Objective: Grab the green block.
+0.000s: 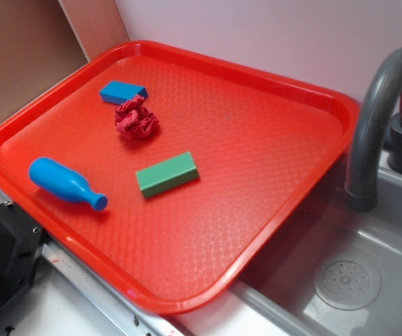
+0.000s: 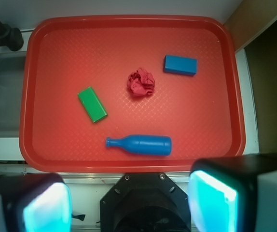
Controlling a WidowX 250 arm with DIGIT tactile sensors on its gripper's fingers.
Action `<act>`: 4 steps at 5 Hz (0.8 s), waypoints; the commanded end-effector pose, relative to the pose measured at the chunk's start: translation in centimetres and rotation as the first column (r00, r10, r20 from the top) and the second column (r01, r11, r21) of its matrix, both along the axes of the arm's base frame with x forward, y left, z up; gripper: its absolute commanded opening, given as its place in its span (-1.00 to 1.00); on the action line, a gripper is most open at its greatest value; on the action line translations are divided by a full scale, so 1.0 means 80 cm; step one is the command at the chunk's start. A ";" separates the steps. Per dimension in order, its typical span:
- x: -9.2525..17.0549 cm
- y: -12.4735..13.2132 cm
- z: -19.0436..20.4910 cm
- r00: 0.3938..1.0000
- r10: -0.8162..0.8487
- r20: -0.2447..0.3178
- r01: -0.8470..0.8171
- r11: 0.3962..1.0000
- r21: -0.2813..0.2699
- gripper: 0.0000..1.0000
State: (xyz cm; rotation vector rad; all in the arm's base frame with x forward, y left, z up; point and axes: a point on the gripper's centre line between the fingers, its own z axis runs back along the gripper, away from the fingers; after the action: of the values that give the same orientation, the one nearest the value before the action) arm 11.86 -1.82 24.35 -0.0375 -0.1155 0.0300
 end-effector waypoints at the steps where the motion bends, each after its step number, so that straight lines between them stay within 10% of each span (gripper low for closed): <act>1: 0.000 0.000 0.000 1.000 0.000 0.000 0.000 1.000 0.000 1.00; 2: 0.020 -0.007 -0.017 0.991 -0.105 0.084 0.102 0.994 0.039 1.00; 4: 0.072 -0.038 -0.066 0.957 -0.279 0.075 0.275 0.960 0.057 1.00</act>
State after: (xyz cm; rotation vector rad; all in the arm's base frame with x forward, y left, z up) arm 17.37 -4.58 18.46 -0.0104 -0.1617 -0.2417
